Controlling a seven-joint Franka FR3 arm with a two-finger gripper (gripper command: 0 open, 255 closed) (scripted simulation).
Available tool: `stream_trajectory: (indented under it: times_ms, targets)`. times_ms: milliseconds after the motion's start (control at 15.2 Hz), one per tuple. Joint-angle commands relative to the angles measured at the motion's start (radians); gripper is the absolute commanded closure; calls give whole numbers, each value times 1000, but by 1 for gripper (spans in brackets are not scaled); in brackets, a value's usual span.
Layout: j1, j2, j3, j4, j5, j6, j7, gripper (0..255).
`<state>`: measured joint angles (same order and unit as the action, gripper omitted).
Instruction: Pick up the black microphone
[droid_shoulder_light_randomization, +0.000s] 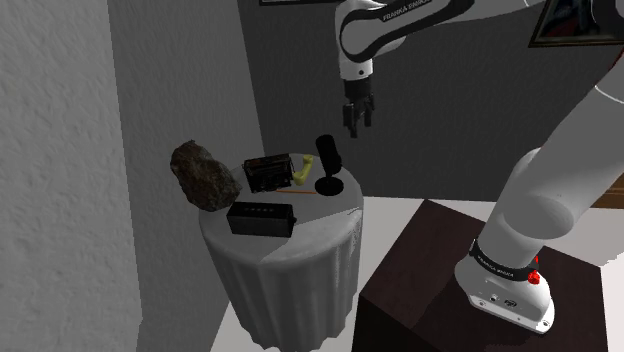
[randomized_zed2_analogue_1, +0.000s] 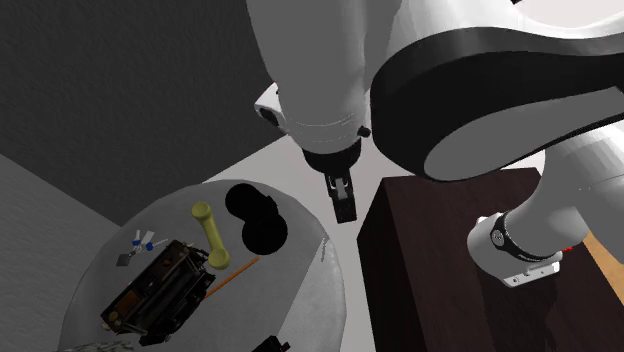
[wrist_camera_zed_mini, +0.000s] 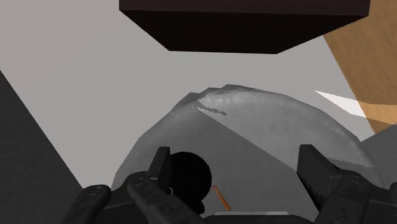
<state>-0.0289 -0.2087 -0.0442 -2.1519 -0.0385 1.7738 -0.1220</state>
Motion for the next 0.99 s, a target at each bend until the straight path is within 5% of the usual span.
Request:
stream_trajectory:
  times_ms: [0,924]
  targets:
    - [-2,80,-2,53,-5,26,2,0]
    - [-25,650,-22,616,-26,30,-1,0]
